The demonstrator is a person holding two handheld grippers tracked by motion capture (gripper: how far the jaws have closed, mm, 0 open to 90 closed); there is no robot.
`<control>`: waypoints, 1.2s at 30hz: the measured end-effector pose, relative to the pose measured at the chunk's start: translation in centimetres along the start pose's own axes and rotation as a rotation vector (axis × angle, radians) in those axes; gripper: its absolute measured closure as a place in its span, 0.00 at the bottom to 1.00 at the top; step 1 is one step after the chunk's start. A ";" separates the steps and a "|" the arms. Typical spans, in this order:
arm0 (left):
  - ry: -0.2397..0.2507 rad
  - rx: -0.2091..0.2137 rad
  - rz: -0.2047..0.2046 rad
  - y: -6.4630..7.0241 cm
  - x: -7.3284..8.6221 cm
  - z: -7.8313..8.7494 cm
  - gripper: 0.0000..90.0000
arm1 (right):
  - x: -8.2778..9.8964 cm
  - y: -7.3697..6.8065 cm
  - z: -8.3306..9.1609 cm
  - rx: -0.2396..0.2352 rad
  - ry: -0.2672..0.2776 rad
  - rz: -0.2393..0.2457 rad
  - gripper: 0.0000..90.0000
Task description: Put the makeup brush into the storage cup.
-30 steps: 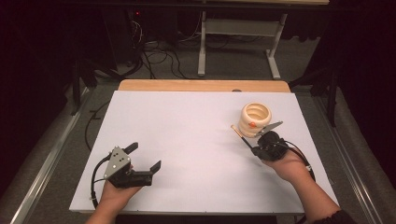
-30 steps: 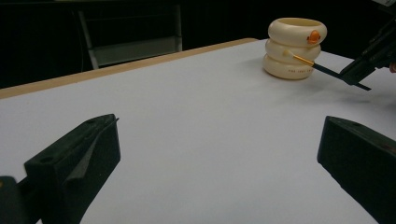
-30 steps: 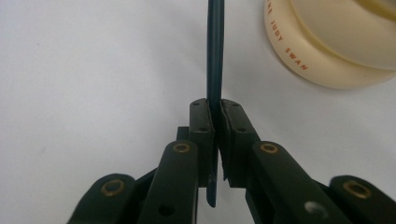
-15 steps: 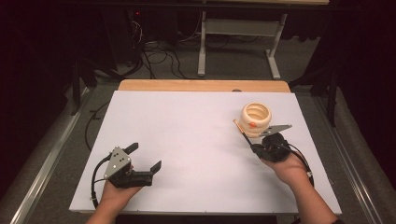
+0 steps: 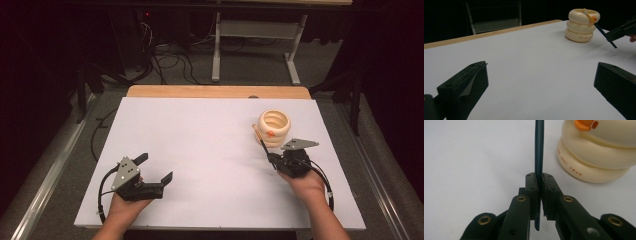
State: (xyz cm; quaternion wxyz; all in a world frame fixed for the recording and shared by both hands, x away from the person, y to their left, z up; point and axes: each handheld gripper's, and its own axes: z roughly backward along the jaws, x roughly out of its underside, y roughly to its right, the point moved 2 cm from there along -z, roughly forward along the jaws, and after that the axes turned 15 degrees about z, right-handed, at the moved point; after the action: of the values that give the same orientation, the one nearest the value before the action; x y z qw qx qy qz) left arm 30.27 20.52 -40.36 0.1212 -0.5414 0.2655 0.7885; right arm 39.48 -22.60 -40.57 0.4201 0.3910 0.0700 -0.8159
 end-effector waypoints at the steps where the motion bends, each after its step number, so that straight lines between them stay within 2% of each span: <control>1: 0.000 0.000 0.002 0.0 0.0 0.0 0.00 | 0.1 -0.1 0.0 -0.001 0.012 -0.008 0.96; 10: -0.001 0.001 0.018 -0.1 0.0 -0.1 0.00 | 1.1 -0.8 0.3 0.009 0.097 -0.042 0.96; 14: -0.001 -0.002 0.016 -0.1 0.0 -0.1 0.00 | 1.2 -0.8 0.4 0.032 0.108 -0.035 0.96; 20: -0.002 -0.009 0.015 -0.1 0.1 -0.2 0.00 | 1.5 -0.9 0.5 0.041 0.127 -0.033 0.96; 25: -0.002 -0.010 0.019 -0.1 0.1 -0.2 0.00 | 1.8 -0.8 0.6 0.055 0.166 -0.053 0.96; 26: -0.002 -0.009 0.019 -0.1 0.1 -0.2 0.00 | 1.8 -0.7 0.6 0.058 0.190 -0.052 0.96; 31: -0.003 -0.009 0.019 -0.2 0.1 -0.2 0.00 | 2.0 -0.8 0.6 0.057 0.195 -0.055 0.96; 36: 0.000 -0.008 0.021 -0.2 0.1 -0.1 0.00 | 1.9 -0.9 0.6 0.063 0.230 -0.041 0.96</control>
State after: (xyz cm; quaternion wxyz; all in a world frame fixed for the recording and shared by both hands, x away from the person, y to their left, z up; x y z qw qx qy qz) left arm 30.43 20.60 -40.54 0.1108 -0.5390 0.2677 0.7909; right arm 37.82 -23.54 -41.67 0.3802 0.4934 0.0999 -0.7759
